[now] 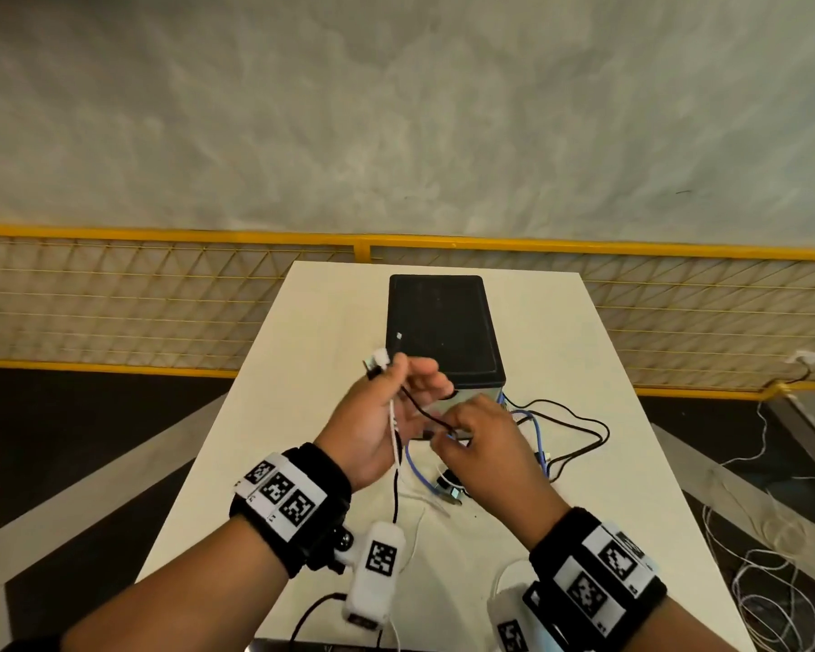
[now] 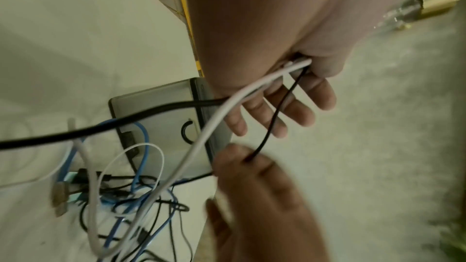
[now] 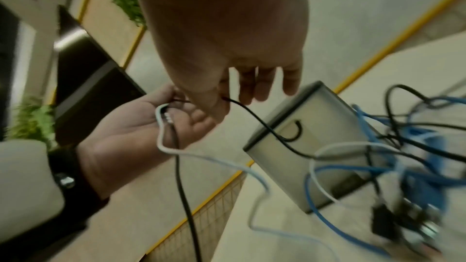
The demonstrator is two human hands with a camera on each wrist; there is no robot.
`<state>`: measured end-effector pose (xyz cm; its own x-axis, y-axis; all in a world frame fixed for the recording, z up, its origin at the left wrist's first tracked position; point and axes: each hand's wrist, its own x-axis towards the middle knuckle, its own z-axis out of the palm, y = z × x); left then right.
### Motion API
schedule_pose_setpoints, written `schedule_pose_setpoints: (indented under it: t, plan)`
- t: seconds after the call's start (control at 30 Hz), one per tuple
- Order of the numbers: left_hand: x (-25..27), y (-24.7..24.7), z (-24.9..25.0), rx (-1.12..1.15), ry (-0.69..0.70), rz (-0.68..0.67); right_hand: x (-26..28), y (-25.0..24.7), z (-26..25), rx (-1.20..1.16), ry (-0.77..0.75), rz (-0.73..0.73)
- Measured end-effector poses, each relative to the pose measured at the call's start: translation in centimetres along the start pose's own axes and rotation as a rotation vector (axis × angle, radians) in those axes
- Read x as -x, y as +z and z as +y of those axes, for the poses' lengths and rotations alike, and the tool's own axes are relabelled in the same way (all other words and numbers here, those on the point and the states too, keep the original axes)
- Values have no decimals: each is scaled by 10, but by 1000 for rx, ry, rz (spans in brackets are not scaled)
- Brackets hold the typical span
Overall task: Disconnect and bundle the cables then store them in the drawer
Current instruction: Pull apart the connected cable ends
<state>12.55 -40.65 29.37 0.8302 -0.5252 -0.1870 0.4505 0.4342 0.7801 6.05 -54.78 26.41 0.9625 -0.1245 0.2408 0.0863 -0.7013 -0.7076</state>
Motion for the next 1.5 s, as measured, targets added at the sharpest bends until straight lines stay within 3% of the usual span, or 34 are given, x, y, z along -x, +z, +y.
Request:
schedule_pose_setpoints:
  t: [0.07,0.13,0.23,0.33,0.53,0.7,0.8,0.9,1.0,1.1,1.27,1.37,1.43,1.5]
  plan:
    - [-4,-6,10,48,56,66,6,2,14,-130,292,25]
    - [-4,-12,21,33,90,95,11,3,23,-522,648,6]
    - [1,-16,18,-24,46,90,15,11,27,-991,1013,-273]
    - [9,-14,0,-107,-41,62,8,20,18,-1146,1065,-382]
    - [34,-42,-42,-417,-256,75,-18,19,22,-1457,1101,-78]
    - [56,-99,-20,-481,-430,106,-26,1,53,-1584,1103,211]
    - [79,-132,-6,-584,-555,106,-36,-13,62,-1594,1072,275]
    - [81,-136,4,-657,-511,185,-37,-10,51,-1570,986,156]
    - [65,-108,12,-643,-250,316,-28,0,32,-1435,901,-27]
    - [47,-65,14,-586,-54,332,-11,10,16,-1261,875,-274]
    - [27,-36,27,-470,112,377,34,14,25,-721,685,-852]
    - [21,-43,38,-383,115,399,56,14,42,-453,584,-1035]
    - [21,-48,41,-369,78,373,68,14,56,-583,614,-1135]
    - [25,-53,39,-387,15,329,76,14,68,-932,725,-1169]
